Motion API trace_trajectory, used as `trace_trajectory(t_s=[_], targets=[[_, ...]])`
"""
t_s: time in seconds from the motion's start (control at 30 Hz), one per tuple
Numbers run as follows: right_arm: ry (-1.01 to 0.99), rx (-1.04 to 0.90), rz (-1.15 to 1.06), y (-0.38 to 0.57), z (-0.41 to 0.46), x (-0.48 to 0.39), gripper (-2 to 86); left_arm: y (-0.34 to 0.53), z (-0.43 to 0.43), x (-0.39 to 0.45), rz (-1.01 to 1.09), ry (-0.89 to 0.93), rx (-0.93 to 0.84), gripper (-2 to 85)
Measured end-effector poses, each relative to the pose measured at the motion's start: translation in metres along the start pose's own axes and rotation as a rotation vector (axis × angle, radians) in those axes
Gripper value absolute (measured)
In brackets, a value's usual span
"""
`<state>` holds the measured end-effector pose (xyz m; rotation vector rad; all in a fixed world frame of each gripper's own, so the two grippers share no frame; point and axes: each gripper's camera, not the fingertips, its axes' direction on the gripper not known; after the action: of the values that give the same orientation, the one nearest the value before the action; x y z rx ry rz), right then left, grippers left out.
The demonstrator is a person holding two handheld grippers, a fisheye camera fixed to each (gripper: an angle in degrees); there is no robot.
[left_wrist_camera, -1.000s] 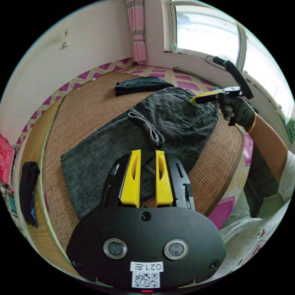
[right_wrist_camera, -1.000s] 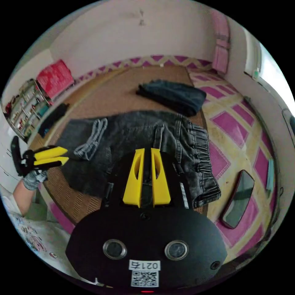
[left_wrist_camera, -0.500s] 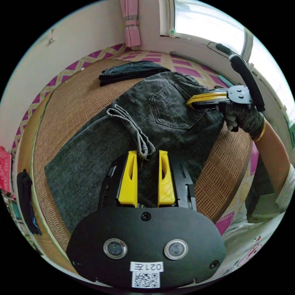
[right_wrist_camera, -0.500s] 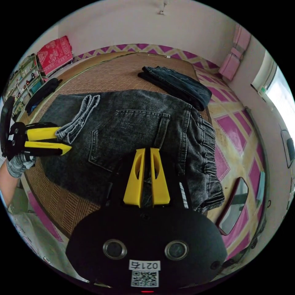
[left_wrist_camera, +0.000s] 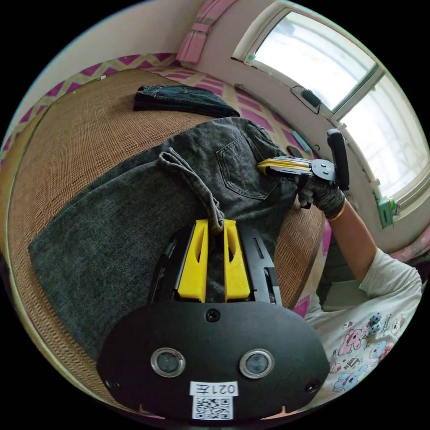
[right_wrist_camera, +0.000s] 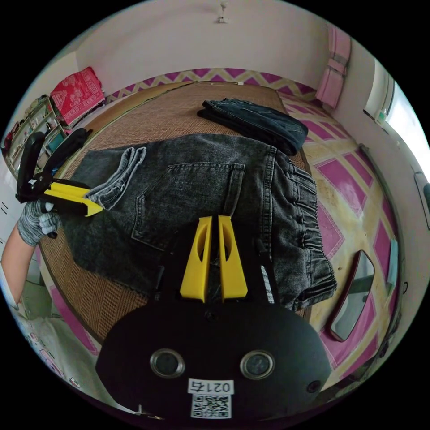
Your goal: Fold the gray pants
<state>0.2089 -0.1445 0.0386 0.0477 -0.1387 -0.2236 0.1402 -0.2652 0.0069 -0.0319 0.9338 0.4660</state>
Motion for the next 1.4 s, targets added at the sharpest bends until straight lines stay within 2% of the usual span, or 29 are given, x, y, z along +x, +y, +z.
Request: trace_trajectory(t_s=[0.17, 0.4, 0.5, 0.6, 0.7, 0.77, 0.87, 0.93, 0.97, 1.13, 1.23, 1.3, 1.37, 1.4], targets=[[-0.010, -0.001, 0.010, 0.001, -0.001, 0.001, 1.0, 0.004, -0.018, -0.050, -0.102, 0.179, 0.043, 5.2], [-0.011, 0.000, 0.015, 0.002, -0.004, 0.000, 0.9, 0.007, -0.051, -0.053, -0.063, 0.083, 0.114, 2.3], [-0.025, 0.000, 0.023, 0.002, -0.005, 0.002, 0.9, 0.021, -0.111, -0.065, -0.073, 0.091, 0.239, 1.4], [-0.034, 0.001, 0.028, 0.002, -0.006, 0.004, 0.9, 0.051, -0.205, -0.088, -0.071, -0.016, 0.359, 0.9], [-0.024, 0.001, 0.022, 0.001, -0.008, 0.002, 0.9, 0.099, -0.302, -0.126, -0.124, -0.212, 0.432, 0.7], [-0.017, 0.002, 0.019, 0.000, -0.008, 0.000, 0.9, 0.148, -0.366, -0.167, -0.238, -0.367, 0.462, 0.6], [-0.017, 0.002, 0.029, -0.001, -0.010, 0.000, 0.9, 0.214, -0.416, -0.231, -0.442, -0.492, 0.480, 0.5], [-0.020, 0.002, 0.042, -0.003, -0.011, 0.001, 0.8, 0.251, -0.427, -0.272, -0.574, -0.523, 0.458, 0.4], [-0.020, 0.002, 0.045, -0.003, -0.011, 0.001, 0.8, 0.269, -0.422, -0.300, -0.630, -0.473, 0.394, 0.4], [-0.009, 0.000, 0.058, -0.008, -0.014, -0.002, 0.9, 0.295, -0.396, -0.351, -0.697, -0.392, 0.264, 0.7], [-0.001, 0.003, 0.060, -0.011, -0.015, -0.004, 1.2, 0.312, -0.406, -0.358, -0.762, -0.327, 0.333, 0.9], [0.003, 0.003, 0.055, -0.013, -0.017, -0.005, 1.5, 0.325, -0.420, -0.353, -0.809, -0.366, 0.372, 0.1], [0.021, 0.006, 0.041, -0.014, -0.020, -0.007, 2.0, 0.332, -0.449, -0.326, -0.816, -0.589, 0.423, -0.7], [0.025, 0.009, -0.017, -0.018, -0.029, -0.012, 2.6, 0.331, -0.455, -0.317, -0.781, -0.626, 0.448, -0.7]])
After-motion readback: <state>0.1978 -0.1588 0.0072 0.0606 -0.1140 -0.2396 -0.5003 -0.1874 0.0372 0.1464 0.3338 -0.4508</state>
